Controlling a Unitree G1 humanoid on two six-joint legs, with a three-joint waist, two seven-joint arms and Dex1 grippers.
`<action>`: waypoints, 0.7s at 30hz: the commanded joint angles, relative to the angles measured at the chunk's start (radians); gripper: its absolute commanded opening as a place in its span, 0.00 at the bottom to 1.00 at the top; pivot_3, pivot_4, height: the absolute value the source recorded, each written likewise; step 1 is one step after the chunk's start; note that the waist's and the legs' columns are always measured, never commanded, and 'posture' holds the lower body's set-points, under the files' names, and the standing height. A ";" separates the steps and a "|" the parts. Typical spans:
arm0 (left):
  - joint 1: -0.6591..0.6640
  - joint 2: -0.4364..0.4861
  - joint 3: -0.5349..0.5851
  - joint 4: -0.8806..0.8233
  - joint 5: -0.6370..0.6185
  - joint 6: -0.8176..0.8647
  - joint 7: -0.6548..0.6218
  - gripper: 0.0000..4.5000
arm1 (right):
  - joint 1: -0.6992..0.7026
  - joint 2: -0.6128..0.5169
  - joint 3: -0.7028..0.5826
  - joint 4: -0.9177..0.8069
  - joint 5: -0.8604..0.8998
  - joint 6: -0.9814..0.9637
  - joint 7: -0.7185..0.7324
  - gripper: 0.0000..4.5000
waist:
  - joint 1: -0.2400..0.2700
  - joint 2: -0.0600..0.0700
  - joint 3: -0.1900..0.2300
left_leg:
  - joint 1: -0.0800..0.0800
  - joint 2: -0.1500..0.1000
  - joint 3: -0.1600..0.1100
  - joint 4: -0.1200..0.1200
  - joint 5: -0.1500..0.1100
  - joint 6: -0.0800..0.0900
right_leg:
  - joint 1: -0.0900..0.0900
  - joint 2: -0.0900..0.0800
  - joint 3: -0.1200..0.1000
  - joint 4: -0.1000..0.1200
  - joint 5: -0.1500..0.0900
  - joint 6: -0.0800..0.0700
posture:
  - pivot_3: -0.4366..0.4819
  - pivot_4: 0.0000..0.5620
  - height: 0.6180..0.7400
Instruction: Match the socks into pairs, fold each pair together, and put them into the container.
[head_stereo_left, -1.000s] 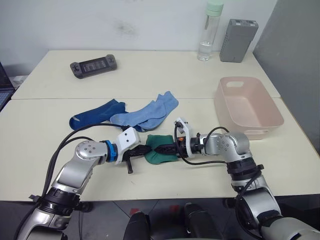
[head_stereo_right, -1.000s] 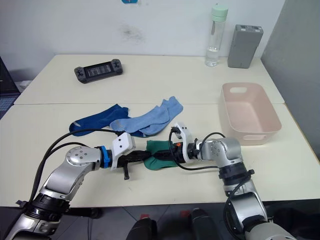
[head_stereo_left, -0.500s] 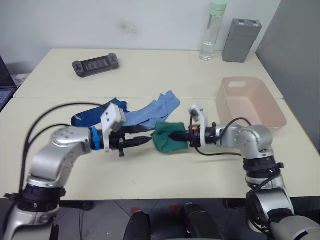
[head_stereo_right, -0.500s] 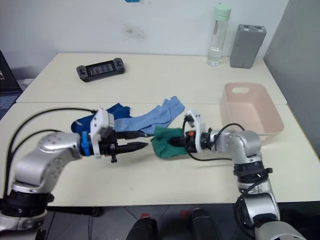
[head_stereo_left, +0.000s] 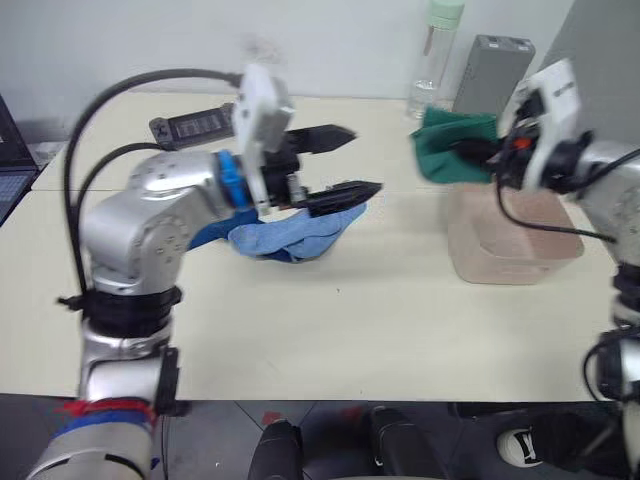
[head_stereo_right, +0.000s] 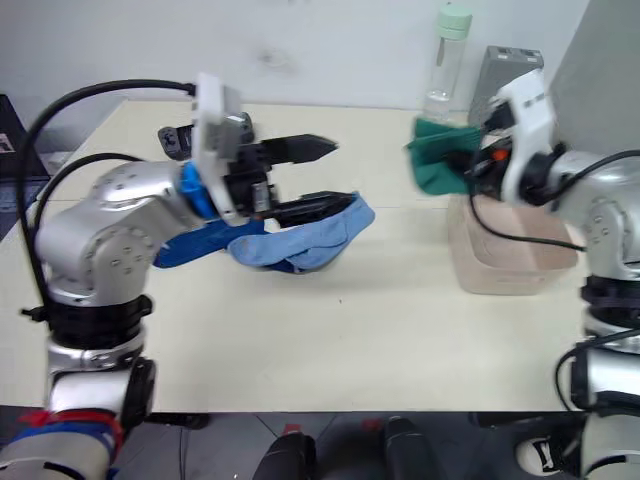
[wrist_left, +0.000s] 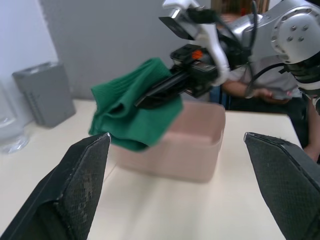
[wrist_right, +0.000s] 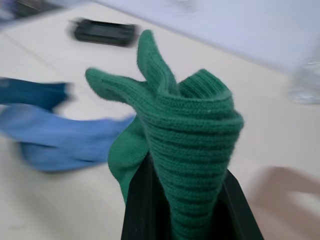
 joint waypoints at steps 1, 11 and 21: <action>-0.087 -0.080 -0.031 0.052 0.071 -0.059 0.093 0.99 | -0.037 -0.108 0.073 0.093 -0.167 -0.272 0.073 0.00 | -0.001 0.000 0.000 | 0.000 0.000 0.001 0.000 -0.001 0.001 | 0.000 0.000 0.001 0.000 0.000 0.000 | 0.48 0.27 1.00; -0.120 -0.195 -0.122 0.136 0.140 -0.117 0.080 0.99 | -0.062 -0.171 0.342 0.512 -0.638 -0.991 0.076 0.00 | -0.010 0.003 0.002 | 0.002 -0.001 0.004 0.000 -0.001 0.001 | 0.000 0.000 0.005 0.000 0.002 0.000 | 0.48 0.27 1.00; -0.072 -0.201 -0.131 0.090 0.146 -0.091 0.099 0.99 | -0.074 -0.129 0.460 0.800 -0.845 -1.240 0.099 0.00 | -0.009 0.003 0.002 | 0.003 -0.001 0.005 0.001 0.001 -0.001 | 0.001 -0.001 0.006 0.001 0.002 0.000 | 0.48 0.27 1.00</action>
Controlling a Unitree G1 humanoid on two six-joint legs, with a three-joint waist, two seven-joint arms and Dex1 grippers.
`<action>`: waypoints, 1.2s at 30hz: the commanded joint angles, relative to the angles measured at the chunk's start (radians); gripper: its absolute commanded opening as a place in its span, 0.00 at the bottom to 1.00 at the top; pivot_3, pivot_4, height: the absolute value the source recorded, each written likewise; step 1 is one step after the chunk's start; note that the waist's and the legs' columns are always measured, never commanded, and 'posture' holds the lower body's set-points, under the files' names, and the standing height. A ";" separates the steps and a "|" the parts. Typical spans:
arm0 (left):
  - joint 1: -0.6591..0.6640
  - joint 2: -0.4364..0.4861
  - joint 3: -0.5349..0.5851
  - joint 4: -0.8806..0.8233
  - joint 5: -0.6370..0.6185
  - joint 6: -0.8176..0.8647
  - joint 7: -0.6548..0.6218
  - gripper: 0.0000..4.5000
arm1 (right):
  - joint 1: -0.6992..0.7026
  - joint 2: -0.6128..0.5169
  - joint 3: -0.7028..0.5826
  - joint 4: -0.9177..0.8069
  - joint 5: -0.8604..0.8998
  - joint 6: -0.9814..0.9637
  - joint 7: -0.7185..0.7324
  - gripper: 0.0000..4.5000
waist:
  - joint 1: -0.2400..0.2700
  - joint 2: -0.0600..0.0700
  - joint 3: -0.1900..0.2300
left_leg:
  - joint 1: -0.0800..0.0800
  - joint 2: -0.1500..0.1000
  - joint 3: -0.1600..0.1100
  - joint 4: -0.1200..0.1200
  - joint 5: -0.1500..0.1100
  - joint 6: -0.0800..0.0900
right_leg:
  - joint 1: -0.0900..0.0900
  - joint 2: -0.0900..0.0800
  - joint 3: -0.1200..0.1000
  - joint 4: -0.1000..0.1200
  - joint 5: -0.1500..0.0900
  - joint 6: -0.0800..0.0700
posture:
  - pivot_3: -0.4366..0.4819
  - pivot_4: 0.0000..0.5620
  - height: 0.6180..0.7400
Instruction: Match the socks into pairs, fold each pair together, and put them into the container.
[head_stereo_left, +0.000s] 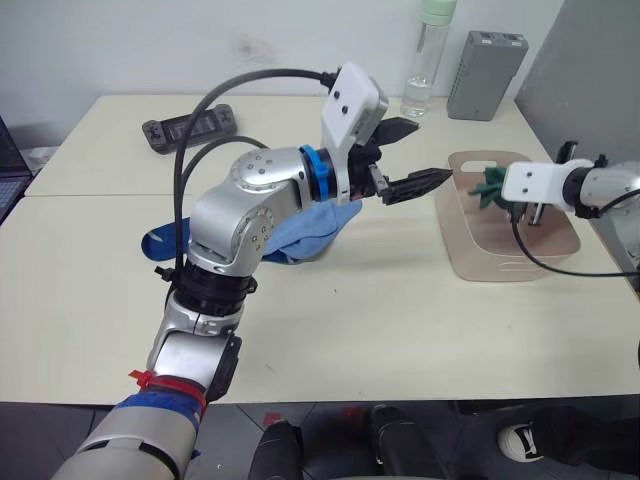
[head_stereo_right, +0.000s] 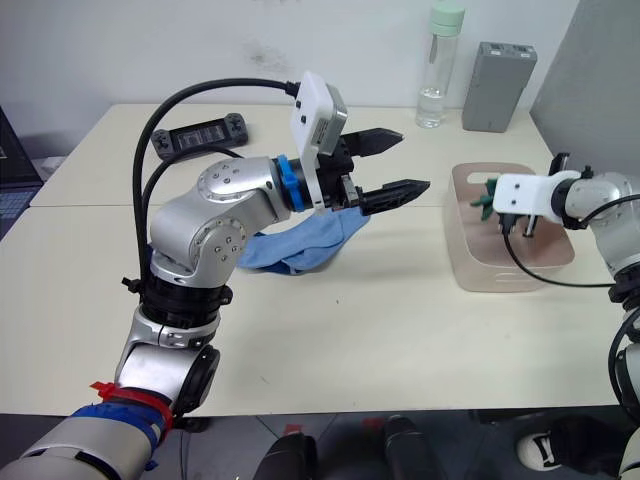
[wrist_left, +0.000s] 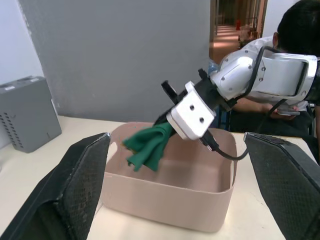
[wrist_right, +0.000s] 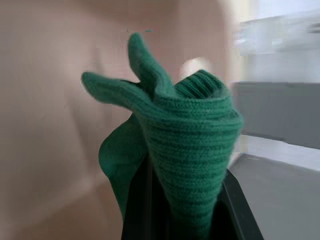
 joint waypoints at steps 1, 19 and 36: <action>-0.004 -0.007 0.001 -0.055 0.000 0.000 0.004 0.99 | -0.037 0.013 0.000 0.078 -0.043 -0.064 -0.018 0.00 | 0.000 0.000 0.000 | 0.000 0.000 0.000 0.000 0.000 0.000 | 0.000 0.000 0.000 0.000 0.000 0.000 | 0.48 0.27 1.00; 0.008 0.053 -0.018 -0.055 0.016 0.007 -0.089 1.00 | -0.112 -0.018 -0.065 -0.025 0.067 0.001 0.477 0.99 | 0.000 0.000 0.000 | 0.001 -0.001 -0.001 0.001 0.001 -0.001 | 0.002 -0.002 -0.001 0.001 0.001 0.001 | 0.48 0.27 1.00; 0.009 0.044 -0.026 -0.059 0.027 0.000 -0.110 1.00 | -0.247 0.006 -0.057 0.042 0.020 -0.002 0.477 0.53 | 0.000 0.001 0.000 | 0.002 -0.003 0.000 0.003 -0.001 0.002 | 0.001 -0.004 -0.002 0.007 0.001 0.001 | 0.48 0.27 1.00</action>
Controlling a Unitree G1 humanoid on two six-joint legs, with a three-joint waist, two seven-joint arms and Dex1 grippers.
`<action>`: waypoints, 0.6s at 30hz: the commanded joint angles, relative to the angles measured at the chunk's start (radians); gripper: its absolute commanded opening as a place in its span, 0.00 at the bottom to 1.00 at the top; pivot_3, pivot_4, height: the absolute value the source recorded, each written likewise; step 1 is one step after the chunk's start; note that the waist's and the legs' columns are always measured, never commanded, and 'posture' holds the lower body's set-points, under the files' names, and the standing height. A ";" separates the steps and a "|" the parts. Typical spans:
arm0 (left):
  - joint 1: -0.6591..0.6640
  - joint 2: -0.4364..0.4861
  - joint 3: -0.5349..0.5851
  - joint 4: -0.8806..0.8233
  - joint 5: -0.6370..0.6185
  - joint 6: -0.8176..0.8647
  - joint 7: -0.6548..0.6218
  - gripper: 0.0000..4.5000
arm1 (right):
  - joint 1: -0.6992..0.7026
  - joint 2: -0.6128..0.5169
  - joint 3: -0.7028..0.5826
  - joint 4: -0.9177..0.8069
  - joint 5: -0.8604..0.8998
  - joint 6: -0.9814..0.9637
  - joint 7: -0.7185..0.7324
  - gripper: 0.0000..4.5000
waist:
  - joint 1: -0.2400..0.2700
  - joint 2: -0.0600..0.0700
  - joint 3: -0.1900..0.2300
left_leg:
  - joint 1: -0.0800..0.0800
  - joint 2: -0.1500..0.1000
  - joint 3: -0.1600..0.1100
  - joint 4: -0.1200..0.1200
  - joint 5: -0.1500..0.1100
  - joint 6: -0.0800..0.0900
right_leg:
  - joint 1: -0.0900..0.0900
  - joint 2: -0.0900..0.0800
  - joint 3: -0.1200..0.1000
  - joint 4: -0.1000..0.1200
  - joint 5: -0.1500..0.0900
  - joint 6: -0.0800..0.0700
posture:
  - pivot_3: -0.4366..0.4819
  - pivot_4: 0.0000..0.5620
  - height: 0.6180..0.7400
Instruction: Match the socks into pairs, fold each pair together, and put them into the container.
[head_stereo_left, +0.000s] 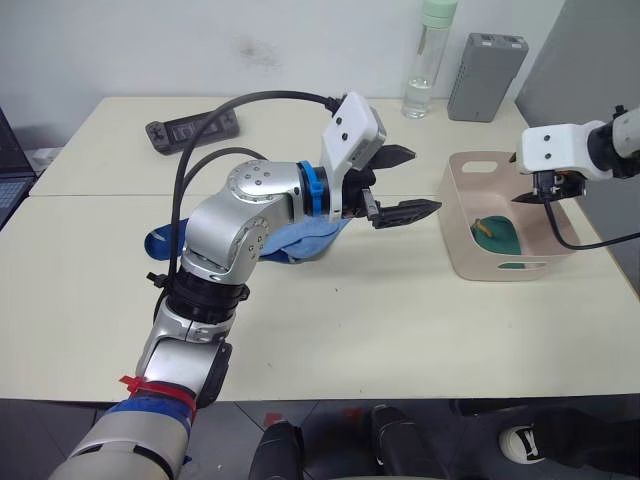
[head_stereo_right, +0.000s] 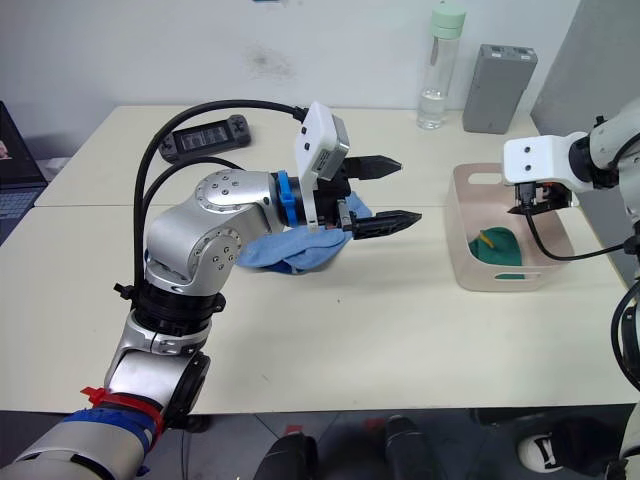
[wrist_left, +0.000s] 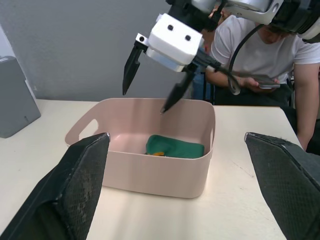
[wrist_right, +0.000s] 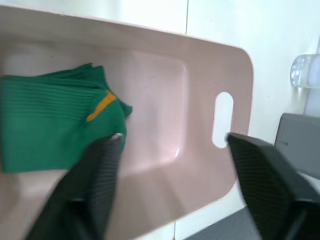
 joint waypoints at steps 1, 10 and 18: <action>-0.006 0.000 0.008 -0.042 -0.002 -0.009 -0.003 1.00 | -0.003 0.003 -0.001 0.045 -0.029 -0.052 -0.051 0.47 | 0.000 0.000 0.000 | 0.000 0.000 0.000 0.000 0.000 0.000 | 0.000 0.000 0.000 0.000 0.000 0.000 | 0.48 0.27 1.00; 0.002 0.008 0.004 -0.063 -0.002 0.006 0.003 1.00 | 0.050 0.058 0.054 0.135 -0.091 -0.108 -0.086 0.01 | -0.001 0.000 0.000 | 0.000 0.000 0.000 0.001 0.000 -0.001 | 0.000 0.000 0.000 0.003 0.000 0.000 | 0.48 0.27 1.00; 0.004 0.003 -0.010 -0.067 0.001 0.009 0.001 1.00 | 0.035 0.128 0.110 0.321 -0.180 -0.155 -0.228 0.01 | -0.004 0.000 0.000 | 0.002 -0.001 0.001 0.001 0.002 -0.003 | -0.001 -0.001 0.001 0.006 0.000 0.000 | 0.48 0.27 1.00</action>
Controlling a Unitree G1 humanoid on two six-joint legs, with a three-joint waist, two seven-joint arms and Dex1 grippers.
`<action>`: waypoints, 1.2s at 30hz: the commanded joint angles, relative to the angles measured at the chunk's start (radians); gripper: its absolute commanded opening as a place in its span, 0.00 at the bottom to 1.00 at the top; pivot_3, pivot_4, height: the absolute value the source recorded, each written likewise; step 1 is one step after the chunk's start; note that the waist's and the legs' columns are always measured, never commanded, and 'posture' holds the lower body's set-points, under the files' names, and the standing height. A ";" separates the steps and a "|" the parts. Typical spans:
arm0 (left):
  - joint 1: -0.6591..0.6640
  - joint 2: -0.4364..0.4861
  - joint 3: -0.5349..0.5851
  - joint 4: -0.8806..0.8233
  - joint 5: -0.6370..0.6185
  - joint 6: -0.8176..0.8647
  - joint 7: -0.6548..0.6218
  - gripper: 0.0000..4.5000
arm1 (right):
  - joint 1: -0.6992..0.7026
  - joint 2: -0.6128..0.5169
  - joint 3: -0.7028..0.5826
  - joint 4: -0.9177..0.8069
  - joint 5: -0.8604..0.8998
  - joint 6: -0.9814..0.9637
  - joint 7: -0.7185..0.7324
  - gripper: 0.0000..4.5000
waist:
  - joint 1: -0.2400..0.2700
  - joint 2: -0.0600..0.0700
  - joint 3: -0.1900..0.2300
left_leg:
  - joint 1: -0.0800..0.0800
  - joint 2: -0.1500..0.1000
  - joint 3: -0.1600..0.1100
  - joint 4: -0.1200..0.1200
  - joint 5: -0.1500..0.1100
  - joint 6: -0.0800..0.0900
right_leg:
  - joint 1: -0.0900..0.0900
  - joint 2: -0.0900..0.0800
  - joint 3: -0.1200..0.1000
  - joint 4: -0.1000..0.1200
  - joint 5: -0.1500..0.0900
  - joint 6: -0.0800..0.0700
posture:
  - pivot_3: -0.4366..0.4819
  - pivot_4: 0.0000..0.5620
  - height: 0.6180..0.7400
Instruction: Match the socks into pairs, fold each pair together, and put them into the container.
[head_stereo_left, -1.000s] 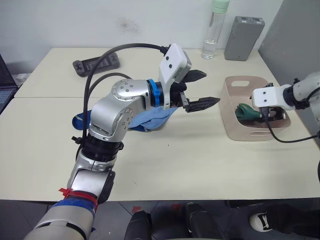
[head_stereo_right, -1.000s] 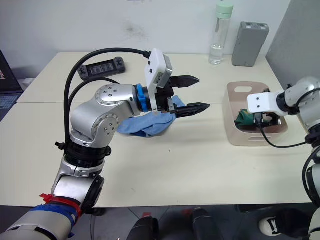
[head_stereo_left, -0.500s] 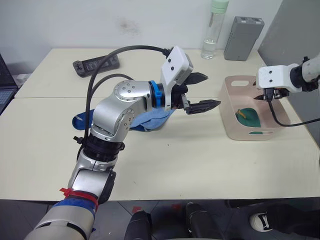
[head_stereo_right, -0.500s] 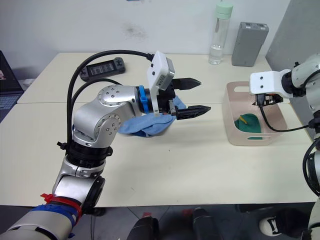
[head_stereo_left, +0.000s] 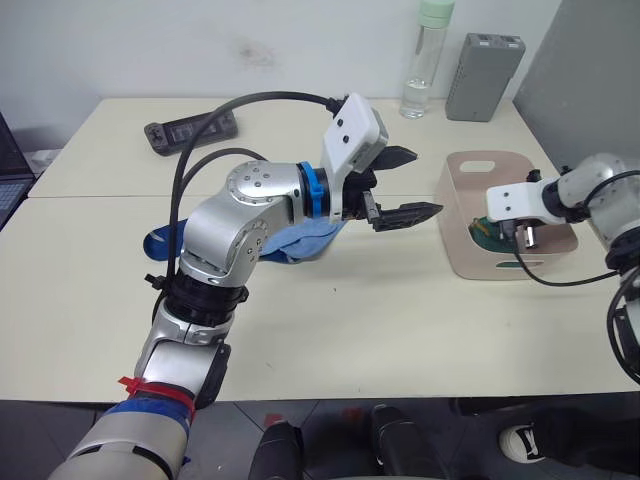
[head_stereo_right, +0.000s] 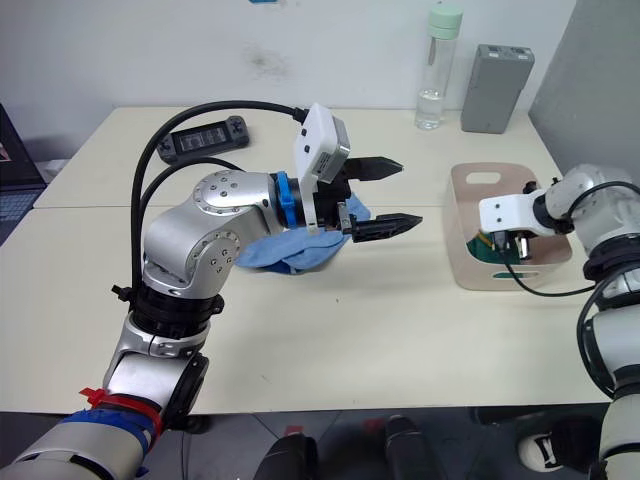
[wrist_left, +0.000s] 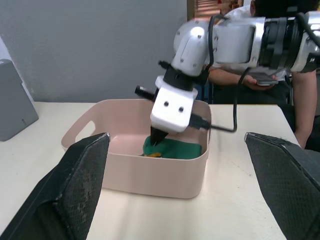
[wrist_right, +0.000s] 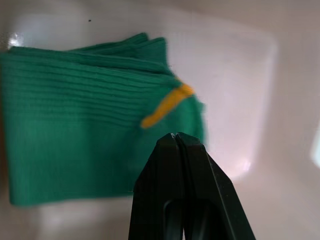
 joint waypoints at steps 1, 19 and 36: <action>-0.002 -0.003 -0.008 -0.031 0.002 0.001 -0.002 1.00 | -0.033 0.001 0.009 0.064 -0.035 -0.026 -0.062 0.01 | 0.001 0.000 0.000 | 0.000 0.000 0.000 0.000 0.000 0.000 | 0.000 0.000 0.000 0.000 0.000 0.000 | 0.48 0.27 1.00; 0.150 0.145 0.193 -0.050 0.018 -0.069 0.067 1.00 | -0.127 0.008 -0.293 -0.152 0.301 0.179 -0.003 0.24 | -0.006 0.002 0.001 | 0.001 0.000 -0.003 -0.001 0.002 -0.003 | 0.000 0.000 -0.002 0.001 0.000 0.000 | 0.48 0.27 1.00; 0.942 0.019 0.547 -0.305 0.073 -0.221 0.445 1.00 | 0.747 0.414 -0.421 -1.272 0.596 0.770 -0.464 1.00 | 0.045 -0.002 -0.004 | -0.002 -0.002 -0.006 0.000 0.002 -0.003 | 0.001 -0.003 -0.004 0.000 -0.001 0.001 | 0.48 0.27 1.00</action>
